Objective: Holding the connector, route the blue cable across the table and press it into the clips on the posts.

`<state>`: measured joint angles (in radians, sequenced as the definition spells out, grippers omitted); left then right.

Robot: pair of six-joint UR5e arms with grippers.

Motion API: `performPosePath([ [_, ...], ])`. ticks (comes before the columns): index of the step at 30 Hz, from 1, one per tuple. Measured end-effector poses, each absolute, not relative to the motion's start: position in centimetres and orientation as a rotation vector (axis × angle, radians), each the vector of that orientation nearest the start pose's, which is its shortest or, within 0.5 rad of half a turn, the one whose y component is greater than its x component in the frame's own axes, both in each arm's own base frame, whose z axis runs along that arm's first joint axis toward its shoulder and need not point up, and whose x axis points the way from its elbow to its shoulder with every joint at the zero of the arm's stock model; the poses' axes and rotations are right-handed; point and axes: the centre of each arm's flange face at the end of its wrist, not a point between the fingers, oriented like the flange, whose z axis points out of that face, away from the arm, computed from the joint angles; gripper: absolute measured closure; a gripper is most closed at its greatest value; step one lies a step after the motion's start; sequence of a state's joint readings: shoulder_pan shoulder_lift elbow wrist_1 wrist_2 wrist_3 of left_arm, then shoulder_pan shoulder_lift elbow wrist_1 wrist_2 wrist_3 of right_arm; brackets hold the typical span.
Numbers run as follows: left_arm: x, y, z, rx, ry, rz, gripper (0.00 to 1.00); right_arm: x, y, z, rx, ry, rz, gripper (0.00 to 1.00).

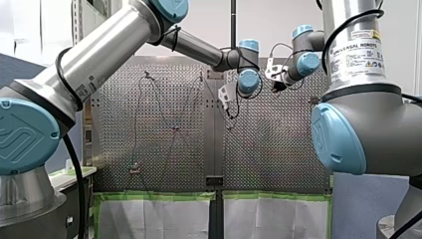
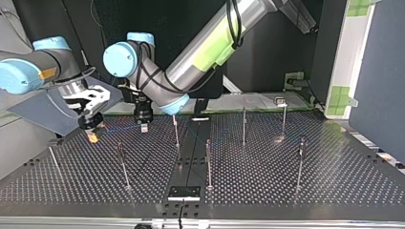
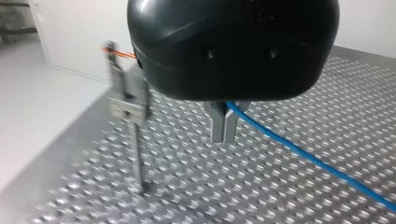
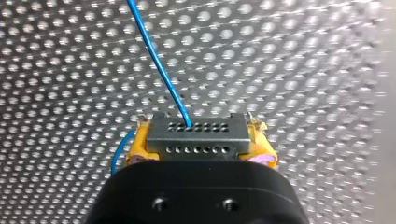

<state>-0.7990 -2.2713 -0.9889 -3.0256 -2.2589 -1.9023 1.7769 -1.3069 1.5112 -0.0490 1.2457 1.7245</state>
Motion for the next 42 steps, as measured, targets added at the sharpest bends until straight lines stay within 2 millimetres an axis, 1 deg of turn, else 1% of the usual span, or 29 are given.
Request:
performPosePath([
  [6,46.2,-57.6,36.9,-0.171,1.537,-0.359,1.00,27.2,-51.8,41.0,1.636,-1.156,1.639,1.00],
  [10,46.1,-57.5,38.3,-0.168,1.510,-0.378,1.00,27.1,-51.5,42.3,1.625,-1.145,1.650,1.00],
  [12,46.2,-57.6,38.6,-0.164,1.502,-0.388,1.00,27.0,-51.5,42.6,1.624,-1.143,1.653,1.00],
  [21,47.5,-57.5,38.8,-0.138,1.478,-0.434,1.00,27.1,-51.5,42.9,1.632,-1.133,1.667,1.00],
  [27,49.0,-57.0,38.9,-0.126,1.459,-0.459,1.00,27.4,-52.0,43.2,1.635,-1.124,1.685,1.00],
  [34,50.7,-56.1,39.0,-0.115,1.443,-0.476,1.00,27.7,-52.8,42.3,1.651,-1.131,1.688,1.00],
  [40,51.6,-55.8,39.2,-0.104,1.423,-0.499,1.00,28.1,-53.5,42.9,1.646,-1.112,1.702,1.00],
  [42,51.6,-55.9,39.2,-0.102,1.421,-0.502,1.00,28.2,-53.8,43.3,1.641,-1.103,1.708,1.00],
])
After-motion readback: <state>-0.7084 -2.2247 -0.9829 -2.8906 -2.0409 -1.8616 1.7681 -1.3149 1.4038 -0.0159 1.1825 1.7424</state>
